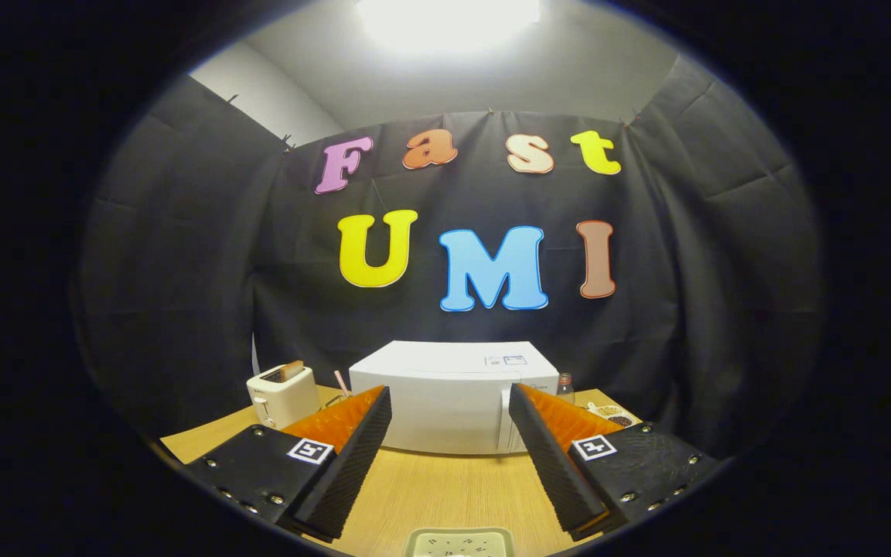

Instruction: Open the microwave, put the food inside, and close the microwave door.

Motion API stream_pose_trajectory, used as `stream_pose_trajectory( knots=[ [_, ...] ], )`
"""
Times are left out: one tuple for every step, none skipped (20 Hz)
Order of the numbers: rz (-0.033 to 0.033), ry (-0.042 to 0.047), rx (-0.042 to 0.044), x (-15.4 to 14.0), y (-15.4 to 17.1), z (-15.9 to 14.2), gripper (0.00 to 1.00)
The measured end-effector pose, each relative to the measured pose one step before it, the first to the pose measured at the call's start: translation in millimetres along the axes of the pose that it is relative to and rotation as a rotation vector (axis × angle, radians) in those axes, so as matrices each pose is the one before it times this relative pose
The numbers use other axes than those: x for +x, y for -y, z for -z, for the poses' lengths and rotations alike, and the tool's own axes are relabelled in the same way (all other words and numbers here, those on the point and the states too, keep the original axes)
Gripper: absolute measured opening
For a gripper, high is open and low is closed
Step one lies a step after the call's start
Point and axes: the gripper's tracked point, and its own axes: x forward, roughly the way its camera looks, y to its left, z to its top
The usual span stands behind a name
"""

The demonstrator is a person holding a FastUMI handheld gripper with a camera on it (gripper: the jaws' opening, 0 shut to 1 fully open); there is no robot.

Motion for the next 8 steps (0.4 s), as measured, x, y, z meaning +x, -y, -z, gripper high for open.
stream_pose_trajectory(
  knots=[
    [0.00043,0.00223,-0.00069,-0.04,0.81,-0.49,0.97],
    [0.00217,0.00340,0.00100,0.33,2.01,-1.14,0.97],
    [0.00374,0.00197,0.00169,0.58,2.38,-0.50,0.97],
    [0.00242,-0.00073,0.00321,0.81,2.35,0.16,0.97],
    [0.00078,-0.00138,0.00277,-0.14,1.72,1.04,0.97],
    [0.00595,-0.00086,0.00200,-0.15,3.68,0.05,0.97],
    [0.00503,-0.00233,0.00361,0.24,3.74,0.29,0.97],
    [0.00239,-0.00144,0.00571,-0.04,2.73,0.43,0.97]
  ],
)
